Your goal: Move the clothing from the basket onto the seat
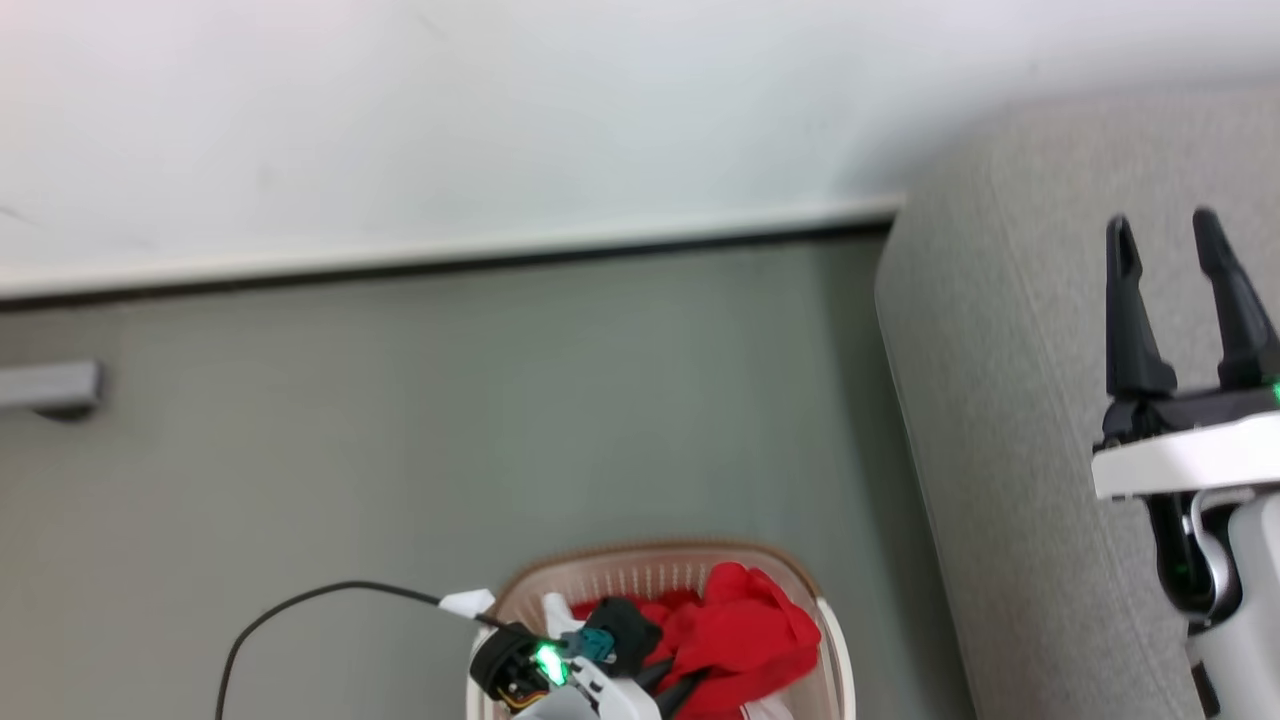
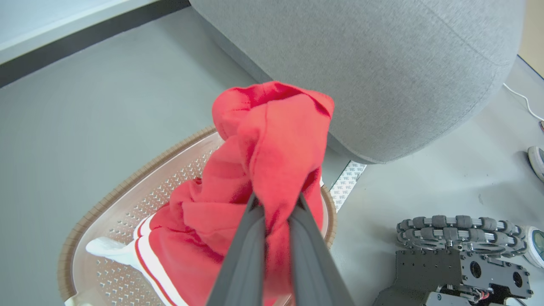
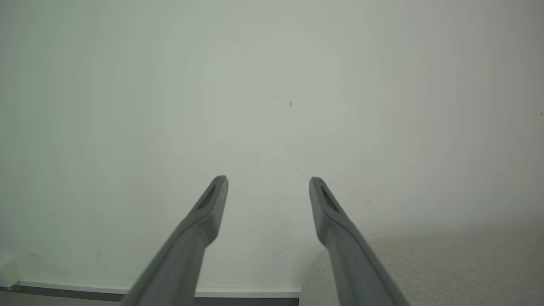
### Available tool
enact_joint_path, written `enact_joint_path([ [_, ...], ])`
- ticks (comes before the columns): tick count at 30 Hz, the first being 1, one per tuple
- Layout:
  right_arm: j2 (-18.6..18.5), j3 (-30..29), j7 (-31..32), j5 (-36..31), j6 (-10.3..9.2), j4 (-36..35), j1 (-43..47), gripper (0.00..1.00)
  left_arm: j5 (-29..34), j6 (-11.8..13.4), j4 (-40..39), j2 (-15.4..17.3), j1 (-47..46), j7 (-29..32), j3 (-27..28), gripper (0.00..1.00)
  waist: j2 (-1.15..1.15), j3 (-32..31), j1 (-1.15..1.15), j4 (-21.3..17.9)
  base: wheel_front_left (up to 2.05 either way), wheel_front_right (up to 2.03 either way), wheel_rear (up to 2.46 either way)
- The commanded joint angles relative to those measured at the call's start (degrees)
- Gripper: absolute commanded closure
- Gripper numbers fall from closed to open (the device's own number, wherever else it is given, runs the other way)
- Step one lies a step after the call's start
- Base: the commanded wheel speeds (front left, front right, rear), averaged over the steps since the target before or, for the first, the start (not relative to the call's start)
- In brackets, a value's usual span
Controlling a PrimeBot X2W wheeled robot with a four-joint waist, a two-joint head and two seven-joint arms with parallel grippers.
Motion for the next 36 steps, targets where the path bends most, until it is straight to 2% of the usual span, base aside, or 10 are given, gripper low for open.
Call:
enact_joint_path([
  [1,-0.48,-0.12,-0.18,0.51,-0.12,0.36,1.48,0.00,-0.74,0.10,-0.71,0.47,1.04,-0.67,0.10,1.00,-0.01,-4.89,0.02,2.21,0.00,0.00,0.00],
  [8,0.01,-0.62,-0.18,2.03,-0.12,0.58,5.38,0.00,-1.03,0.55,-6.74,2.82,2.28,-1.42,4.69,1.00,-0.01,-9.45,0.02,2.98,0.00,0.00,0.00],
  [22,1.46,2.10,-0.17,4.16,-0.12,0.96,11.61,0.00,4.85,7.76,-32.31,12.08,7.53,-1.40,18.91,1.00,-0.01,-13.99,0.02,3.73,0.00,0.00,0.00],
  [29,3.01,4.34,-0.18,5.84,-0.12,0.09,13.61,0.00,5.29,9.91,-38.10,14.54,5.91,-1.37,22.89,1.00,-0.01,-14.71,0.02,3.78,0.00,0.00,0.00],
  [36,3.78,8.04,-0.18,6.66,-0.12,-1.45,15.51,0.00,5.90,11.26,-40.68,16.21,2.22,-1.03,25.46,1.00,-0.01,-14.99,0.02,3.41,0.00,0.00,0.00],
])
